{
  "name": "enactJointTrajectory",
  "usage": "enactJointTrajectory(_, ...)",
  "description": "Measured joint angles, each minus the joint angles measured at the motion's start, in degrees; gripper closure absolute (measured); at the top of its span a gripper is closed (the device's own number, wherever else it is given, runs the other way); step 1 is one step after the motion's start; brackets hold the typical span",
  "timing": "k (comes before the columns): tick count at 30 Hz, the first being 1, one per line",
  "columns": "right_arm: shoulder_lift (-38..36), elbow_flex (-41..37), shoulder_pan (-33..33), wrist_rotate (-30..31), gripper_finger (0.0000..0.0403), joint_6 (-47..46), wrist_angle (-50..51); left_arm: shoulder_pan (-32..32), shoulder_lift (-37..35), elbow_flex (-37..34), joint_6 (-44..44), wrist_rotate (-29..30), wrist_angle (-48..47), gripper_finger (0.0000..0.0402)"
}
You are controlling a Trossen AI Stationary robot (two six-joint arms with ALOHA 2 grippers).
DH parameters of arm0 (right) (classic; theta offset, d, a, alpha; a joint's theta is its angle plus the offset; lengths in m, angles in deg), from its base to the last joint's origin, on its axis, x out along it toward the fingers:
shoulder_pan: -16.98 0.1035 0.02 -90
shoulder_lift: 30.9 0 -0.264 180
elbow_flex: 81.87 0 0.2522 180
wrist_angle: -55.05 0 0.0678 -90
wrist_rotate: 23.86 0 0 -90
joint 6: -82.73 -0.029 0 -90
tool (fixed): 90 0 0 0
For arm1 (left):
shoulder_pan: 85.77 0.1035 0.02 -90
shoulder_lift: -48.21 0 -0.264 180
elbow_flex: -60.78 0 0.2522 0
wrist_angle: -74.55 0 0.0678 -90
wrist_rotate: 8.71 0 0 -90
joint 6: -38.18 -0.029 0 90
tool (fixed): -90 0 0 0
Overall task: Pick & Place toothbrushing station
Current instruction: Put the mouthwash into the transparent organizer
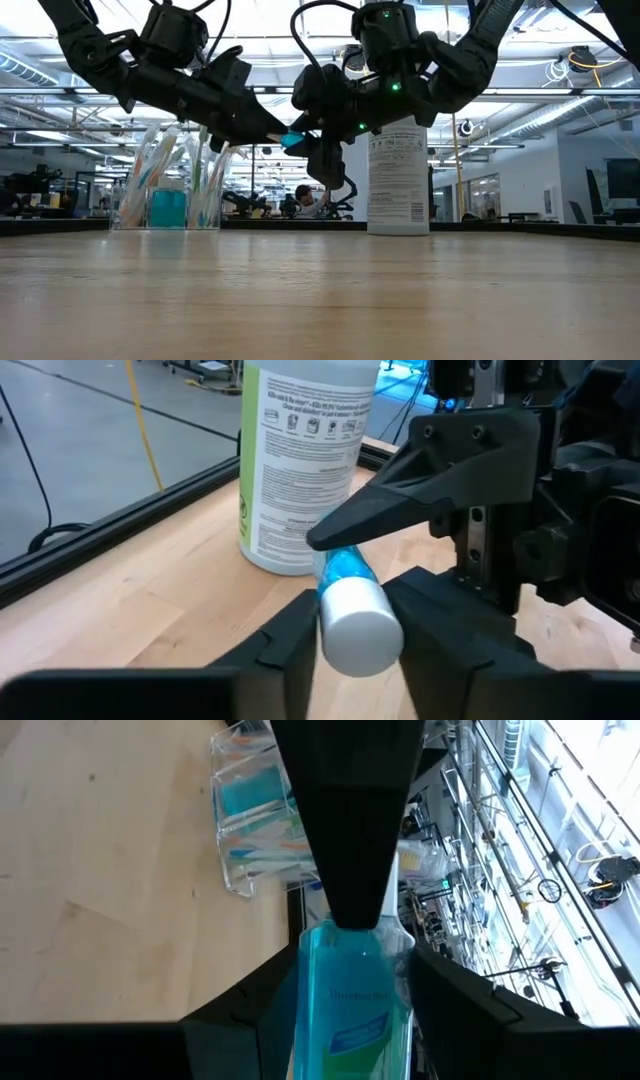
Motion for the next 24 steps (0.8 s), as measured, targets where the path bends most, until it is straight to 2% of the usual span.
enactJointTrajectory(4, 0.0, 0.0, 0.0, 0.13, 0.0236, 0.0, 0.03, 0.03, 0.0, 0.0, -0.02, 0.15, 0.0, 0.0317)
enactJointTrajectory(10, 0.0, 0.0, 0.02, -0.01, 0.0227, 0.02, 0.11, 0.03, 0.0, 0.0, -0.02, 0.49, -0.05, 0.032)
enactJointTrajectory(17, 0.02, 0.0, 0.66, -0.02, 0.0183, -4.67, 0.13, 0.61, -1.44, 0.0, -1.2, 0.99, -3.96, 0.0318)
enactJointTrajectory(20, 0.02, -0.17, 0.87, -0.02, 0.0169, -8.64, 0.11, 1.32, -5.12, 0.43, -1.57, 2.16, -11.04, 0.0317)
enactJointTrajectory(24, 0.04, -0.88, 1.23, -0.07, 0.0162, -10.46, 0.19, 1.59, -12.19, 5.94, -4.55, 5.54, -33.15, 0.0316)
